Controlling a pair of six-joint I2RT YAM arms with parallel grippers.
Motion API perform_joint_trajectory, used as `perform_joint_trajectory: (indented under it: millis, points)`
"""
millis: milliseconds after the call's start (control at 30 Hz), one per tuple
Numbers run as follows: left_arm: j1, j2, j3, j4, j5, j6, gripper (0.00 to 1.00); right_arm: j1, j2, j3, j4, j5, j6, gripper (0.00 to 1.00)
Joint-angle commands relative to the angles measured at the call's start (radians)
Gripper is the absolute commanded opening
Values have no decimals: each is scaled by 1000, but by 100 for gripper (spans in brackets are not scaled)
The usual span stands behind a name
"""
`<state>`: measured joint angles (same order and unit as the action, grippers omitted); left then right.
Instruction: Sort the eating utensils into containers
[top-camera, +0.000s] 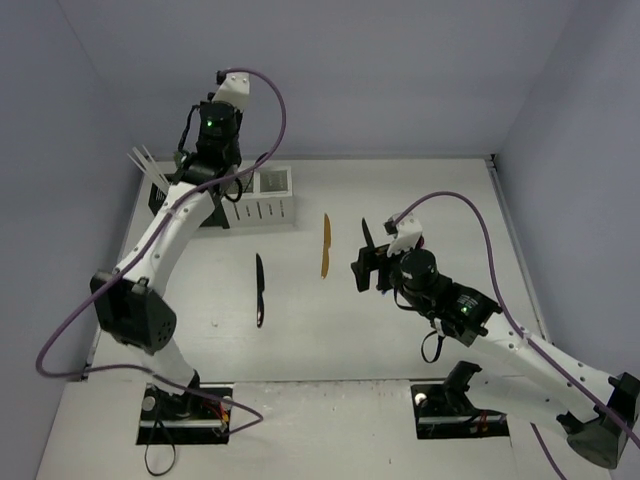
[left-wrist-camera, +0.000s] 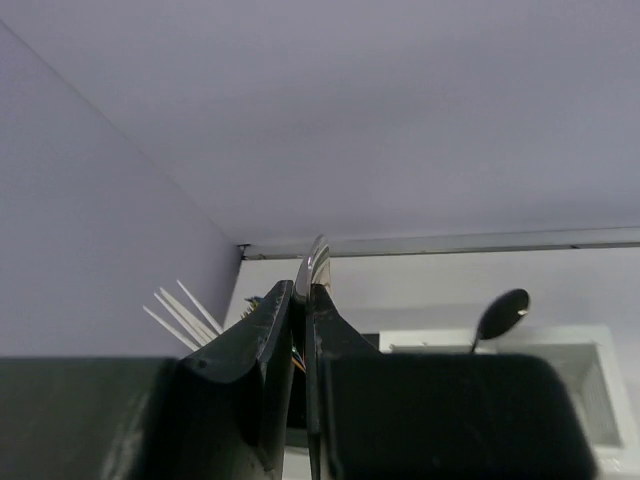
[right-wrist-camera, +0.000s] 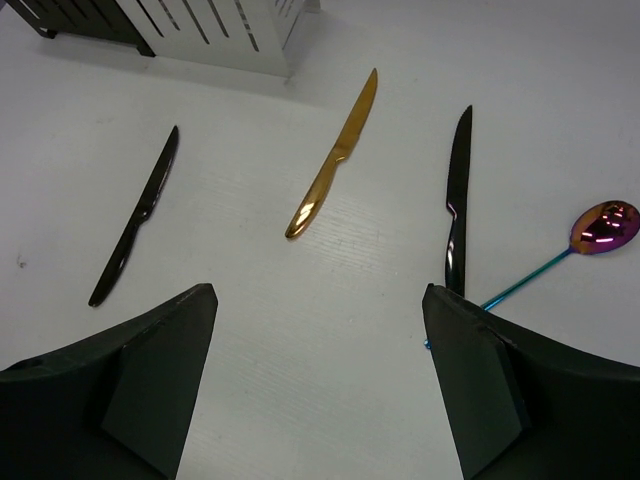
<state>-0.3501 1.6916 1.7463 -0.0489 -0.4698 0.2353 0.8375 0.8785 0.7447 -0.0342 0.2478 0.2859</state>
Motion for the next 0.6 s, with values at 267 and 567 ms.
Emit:
perform_joint_trajectory:
  millis: [267, 567]
  points:
    - [23, 148, 28, 164, 6, 68, 0, -27, -33, -47, 37, 71, 36, 82]
    - [22, 93, -117, 165, 61, -61, 29, -185, 49, -54, -36, 109, 182, 77]
